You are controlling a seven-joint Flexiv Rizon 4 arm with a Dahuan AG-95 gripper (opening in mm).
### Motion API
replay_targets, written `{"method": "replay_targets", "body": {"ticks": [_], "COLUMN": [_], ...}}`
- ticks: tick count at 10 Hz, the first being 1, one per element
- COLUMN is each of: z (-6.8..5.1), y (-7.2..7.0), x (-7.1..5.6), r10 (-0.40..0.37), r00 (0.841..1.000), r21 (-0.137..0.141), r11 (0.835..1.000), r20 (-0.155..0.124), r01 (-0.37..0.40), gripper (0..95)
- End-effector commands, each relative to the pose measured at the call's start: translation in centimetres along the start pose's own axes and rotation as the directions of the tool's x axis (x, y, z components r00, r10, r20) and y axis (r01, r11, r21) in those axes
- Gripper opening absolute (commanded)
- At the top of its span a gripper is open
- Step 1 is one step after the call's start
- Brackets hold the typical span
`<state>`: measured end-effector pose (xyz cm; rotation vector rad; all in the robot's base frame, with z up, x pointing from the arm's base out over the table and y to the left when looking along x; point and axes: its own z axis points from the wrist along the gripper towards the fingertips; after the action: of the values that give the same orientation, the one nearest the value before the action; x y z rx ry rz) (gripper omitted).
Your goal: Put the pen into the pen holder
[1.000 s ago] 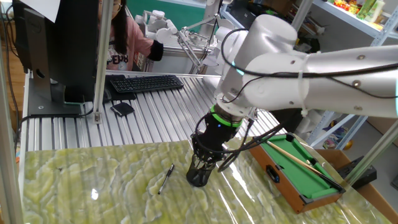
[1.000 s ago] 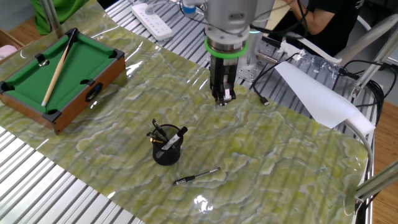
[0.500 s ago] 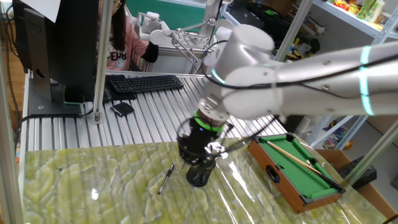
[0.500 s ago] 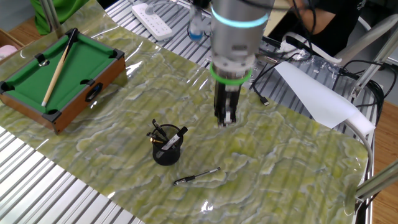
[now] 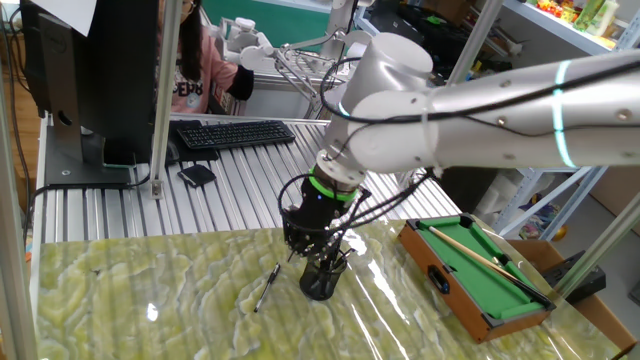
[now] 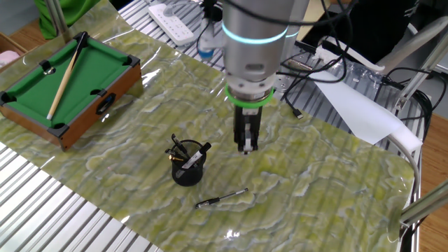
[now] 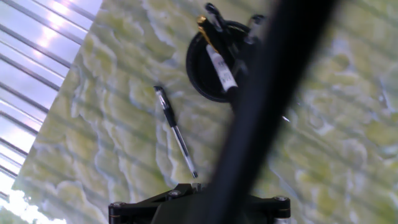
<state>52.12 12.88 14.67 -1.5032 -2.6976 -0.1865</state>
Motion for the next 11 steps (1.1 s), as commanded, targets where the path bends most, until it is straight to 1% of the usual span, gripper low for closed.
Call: {"method": "replay_targets", "body": {"ticks": [1,6,7,8,10,11], "z": [0.66,0.61,0.55,0.47,0.45,0.45], "y": [0.1,0.3,0.41,0.5,0.52,0.52], "x": [-0.26,-0.43,-0.52,-0.59,-0.61,-0.61], "r10": [0.002,0.014,0.019,0.026,0.043,0.04], "r00": [1.0,1.0,1.0,1.0,0.999,0.999], "r21": [0.001,-0.003,-0.002,0.002,0.006,0.007], "r11": [1.0,1.0,1.0,1.0,0.999,0.999], "r20": [0.013,0.003,0.004,0.012,0.002,0.003], "r01": [-0.002,-0.014,-0.019,-0.026,-0.043,-0.04], "gripper": [0.0,0.0,0.0,0.0,0.0,0.0]}}
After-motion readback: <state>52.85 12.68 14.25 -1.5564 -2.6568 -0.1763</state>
